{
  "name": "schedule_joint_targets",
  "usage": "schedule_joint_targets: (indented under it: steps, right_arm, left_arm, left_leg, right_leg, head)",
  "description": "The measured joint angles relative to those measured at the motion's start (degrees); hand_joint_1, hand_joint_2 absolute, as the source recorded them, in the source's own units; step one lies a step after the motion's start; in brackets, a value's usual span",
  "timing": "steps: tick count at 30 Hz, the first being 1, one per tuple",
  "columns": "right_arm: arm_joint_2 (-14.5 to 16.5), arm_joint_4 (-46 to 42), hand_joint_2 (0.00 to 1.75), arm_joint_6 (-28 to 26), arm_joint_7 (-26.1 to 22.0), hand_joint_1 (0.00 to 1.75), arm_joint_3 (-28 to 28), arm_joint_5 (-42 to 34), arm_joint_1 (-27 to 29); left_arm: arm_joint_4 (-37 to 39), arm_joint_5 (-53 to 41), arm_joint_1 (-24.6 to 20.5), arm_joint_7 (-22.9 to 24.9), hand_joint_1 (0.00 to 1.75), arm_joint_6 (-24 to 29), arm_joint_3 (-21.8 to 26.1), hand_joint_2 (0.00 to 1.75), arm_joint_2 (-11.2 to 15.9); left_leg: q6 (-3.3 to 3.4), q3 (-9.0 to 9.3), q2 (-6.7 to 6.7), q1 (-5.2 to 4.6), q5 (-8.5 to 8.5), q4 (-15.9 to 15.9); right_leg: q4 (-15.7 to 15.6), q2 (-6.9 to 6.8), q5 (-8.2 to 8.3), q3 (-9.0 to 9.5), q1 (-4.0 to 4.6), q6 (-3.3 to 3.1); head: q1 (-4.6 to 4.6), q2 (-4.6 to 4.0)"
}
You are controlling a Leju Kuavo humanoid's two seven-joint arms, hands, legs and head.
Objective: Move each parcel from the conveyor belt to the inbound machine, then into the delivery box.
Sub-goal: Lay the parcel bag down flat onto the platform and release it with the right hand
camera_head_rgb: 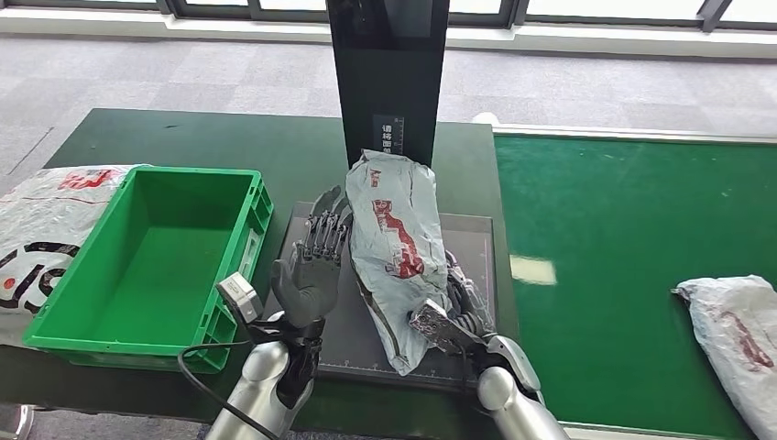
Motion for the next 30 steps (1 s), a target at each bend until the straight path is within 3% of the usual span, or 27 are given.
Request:
schedule_joint_targets:
  steps: [17, 19, 21, 27, 30]
  right_arm:
    - [0.4, -4.4, 1.75, 3.6, 0.2, 0.0, -0.1, 0.0, 3.7]
    - [0.4, -6.2, 1.75, 3.9, 0.1, 0.0, -0.2, 0.1, 4.9]
    - [0.4, -8.8, 1.75, 4.1, -0.1, 0.0, -0.2, 0.0, 6.5]
    - [0.4, -16.7, 1.75, 4.1, -1.1, 0.0, -0.3, -1.6, 11.0]
    - [0.4, -18.9, 1.75, 4.1, -1.2, 0.0, -0.3, -2.0, 12.1]
  left_arm:
    - [0.2, -0.6, -0.7, 0.0, 0.0, 1.0, -0.2, 0.0, -0.1]
    - [-1.8, -2.8, -0.3, 0.0, 0.0, 5.8, -0.2, 0.0, -0.1]
    - [-6.1, -5.9, 0.5, 0.0, 0.0, 14.1, -0.2, 0.0, 0.0]
    - [-22.5, -15.0, 5.6, -0.2, 0.0, 47.9, -3.2, 0.0, 1.6]
    - [-29.5, -20.6, 7.8, -0.3, 0.0, 53.1, -4.7, 0.0, 1.9]
  left_leg:
    - [0.0, -0.03, -0.01, 0.0, 0.0, 0.0]
    - [0.0, -0.06, -0.01, 0.01, 0.0, 0.0]
    - [0.0, -0.16, -0.01, 0.02, -0.01, 0.0]
    - [-0.01, -0.23, -0.03, 0.03, -0.03, 0.0]
    - [0.0, -0.37, -0.03, 0.03, -0.03, 0.0]
  right_leg:
    - [0.0, 0.0, 0.0, -0.01, 0.0, 0.0]
    - [0.0, 0.0, 0.0, -0.01, 0.0, 0.0]
    - [0.0, -0.01, -0.01, -0.03, 0.01, 0.0]
    - [0.0, -0.03, -0.04, -0.18, 0.03, -0.02]
    - [0.0, -0.04, -0.04, -0.19, 0.02, -0.02]
  head:
    - [0.0, 0.0]
    - [0.0, 0.0]
    - [0.0, 0.0]
    - [-0.02, 0.0]
    - [-0.01, 0.0]
